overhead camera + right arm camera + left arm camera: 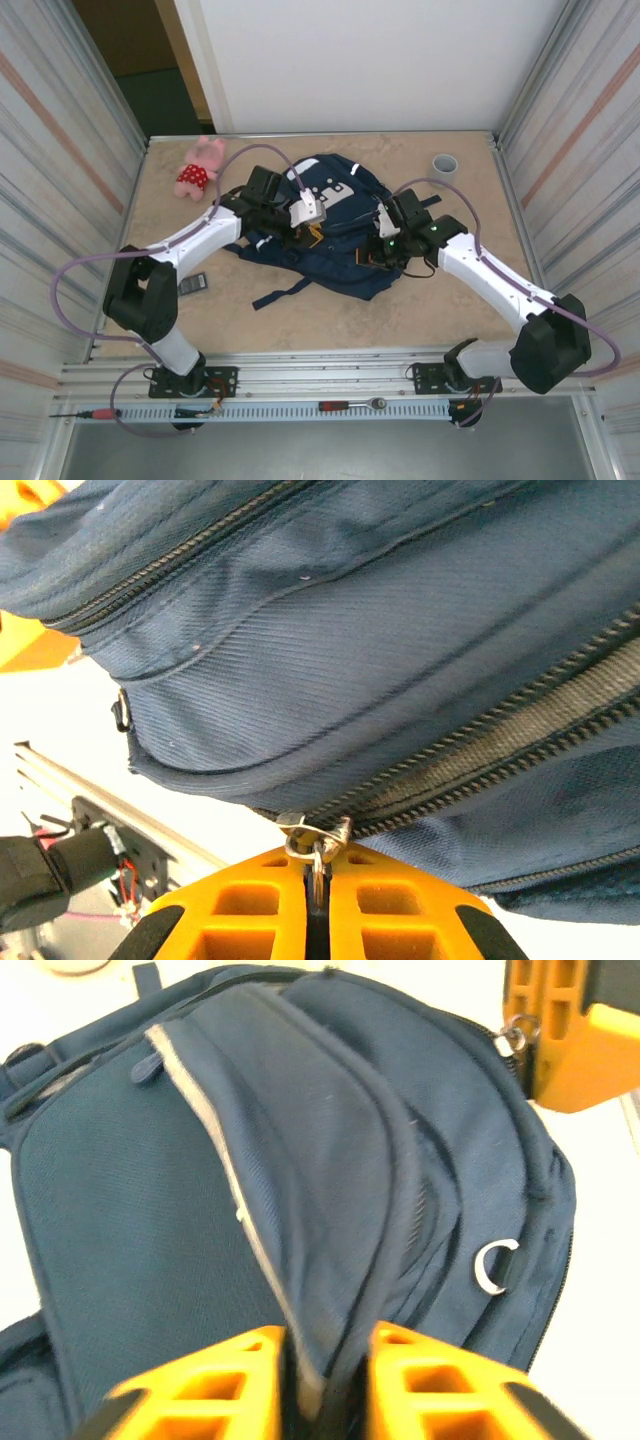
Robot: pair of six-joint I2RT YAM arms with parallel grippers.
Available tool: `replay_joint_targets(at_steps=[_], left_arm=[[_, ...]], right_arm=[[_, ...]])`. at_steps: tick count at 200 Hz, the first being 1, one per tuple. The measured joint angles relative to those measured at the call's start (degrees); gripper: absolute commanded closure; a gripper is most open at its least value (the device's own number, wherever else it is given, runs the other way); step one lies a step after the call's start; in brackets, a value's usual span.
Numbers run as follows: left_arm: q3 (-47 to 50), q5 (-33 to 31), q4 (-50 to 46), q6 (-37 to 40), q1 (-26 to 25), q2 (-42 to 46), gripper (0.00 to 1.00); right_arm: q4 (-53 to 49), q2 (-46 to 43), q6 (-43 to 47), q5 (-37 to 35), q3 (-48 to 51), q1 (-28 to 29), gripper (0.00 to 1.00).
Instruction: Pack the student bag
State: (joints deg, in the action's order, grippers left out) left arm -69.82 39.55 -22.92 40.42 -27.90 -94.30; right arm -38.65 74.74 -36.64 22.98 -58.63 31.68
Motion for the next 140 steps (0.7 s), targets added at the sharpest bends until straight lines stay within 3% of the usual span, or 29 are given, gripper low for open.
replay_joint_targets(at_steps=[20, 40, 89, 114, 140], left_arm=[[0.6, -1.0, 0.7, -7.6, 1.8, 0.6, 0.37], [5.7, -4.0, 3.7, -22.6, 3.3, 4.8, 0.3], [18.2, -13.1, 10.4, -62.1, 4.0, 13.5, 0.28], [21.6, -14.8, 13.9, -73.7, 4.0, 11.7, 0.29], [21.7, -15.7, 18.5, -80.3, 4.0, 6.9, 0.28]], right_arm=[[1.5, 0.3, -0.9, 0.7, 0.7, 1.3, 1.0], [4.8, 0.5, -3.1, 0.5, 1.9, 3.7, 1.0], [10.0, 3.3, -8.2, -3.0, 2.7, 9.9, 1.0], [13.2, 5.2, -10.6, -4.5, 2.7, 13.3, 1.0], [15.0, 8.5, -11.8, -5.4, 2.2, 15.8, 1.0]])
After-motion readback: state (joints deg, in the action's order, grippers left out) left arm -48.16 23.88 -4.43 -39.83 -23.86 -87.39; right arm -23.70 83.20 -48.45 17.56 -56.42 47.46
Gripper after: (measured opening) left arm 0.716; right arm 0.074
